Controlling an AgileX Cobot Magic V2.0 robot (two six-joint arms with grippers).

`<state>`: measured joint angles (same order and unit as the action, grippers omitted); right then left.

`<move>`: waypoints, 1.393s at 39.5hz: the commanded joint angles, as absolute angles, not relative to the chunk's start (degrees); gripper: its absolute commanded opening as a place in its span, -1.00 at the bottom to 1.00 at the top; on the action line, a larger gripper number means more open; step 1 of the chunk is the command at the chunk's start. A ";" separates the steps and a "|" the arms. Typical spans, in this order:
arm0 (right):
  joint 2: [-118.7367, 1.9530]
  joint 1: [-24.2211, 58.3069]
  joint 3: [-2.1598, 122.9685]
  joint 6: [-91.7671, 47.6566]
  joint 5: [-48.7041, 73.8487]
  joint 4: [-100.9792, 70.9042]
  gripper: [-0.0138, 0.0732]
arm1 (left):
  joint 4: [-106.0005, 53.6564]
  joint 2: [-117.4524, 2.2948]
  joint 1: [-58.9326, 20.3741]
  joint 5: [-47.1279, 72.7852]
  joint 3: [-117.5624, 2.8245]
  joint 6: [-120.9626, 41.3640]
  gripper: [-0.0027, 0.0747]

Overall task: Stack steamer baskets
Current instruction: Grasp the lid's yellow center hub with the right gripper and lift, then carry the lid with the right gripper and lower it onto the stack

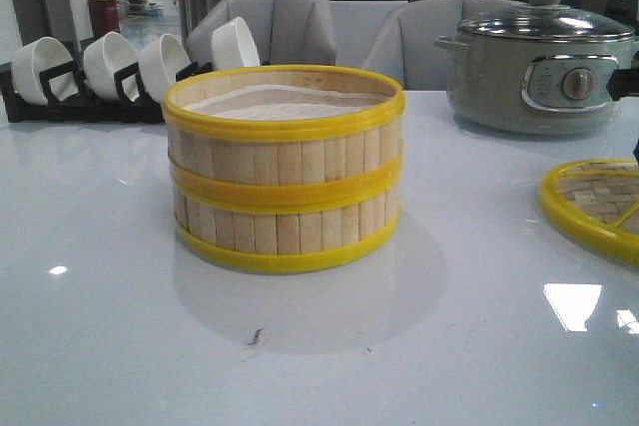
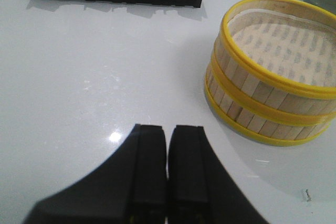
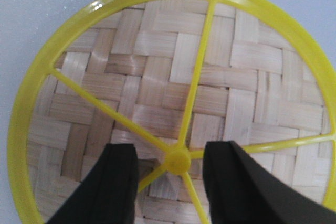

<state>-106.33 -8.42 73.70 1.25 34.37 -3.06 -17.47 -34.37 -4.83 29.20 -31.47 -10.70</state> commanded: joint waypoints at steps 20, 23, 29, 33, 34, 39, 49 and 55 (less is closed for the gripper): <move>-104.96 -8.80 76.23 0.86 32.15 -1.45 0.19 | -18.27 -34.39 -5.26 24.84 -33.10 -10.91 -0.71; -104.96 -8.80 76.23 0.86 32.21 -1.45 0.08 | -18.27 -34.39 -5.26 24.84 -33.10 -10.91 -0.71; -104.96 -8.80 76.23 0.86 32.78 -1.45 -0.32 | -18.27 -34.39 -5.26 24.84 -33.10 -10.91 -0.71; -104.96 -8.80 76.23 0.86 33.16 -1.45 -0.57 | -18.27 -34.39 -5.26 24.84 -33.10 -10.91 -0.71; -104.96 -8.80 76.23 0.86 33.28 -1.45 -0.58 | -18.27 -34.39 -5.26 24.84 -33.10 -10.91 -0.71; -104.84 -8.68 76.23 0.86 34.25 -1.45 -0.56 | -18.27 -34.39 -5.26 24.84 -33.10 -10.91 -0.71; -100.73 -5.84 78.73 0.86 37.60 -1.45 -0.56 | -18.27 -34.39 -5.26 24.84 -33.10 -10.91 -0.71; -97.74 -2.66 83.98 0.86 41.61 -1.45 -0.56 | -18.27 -34.39 -5.26 24.84 -33.10 -10.91 -0.71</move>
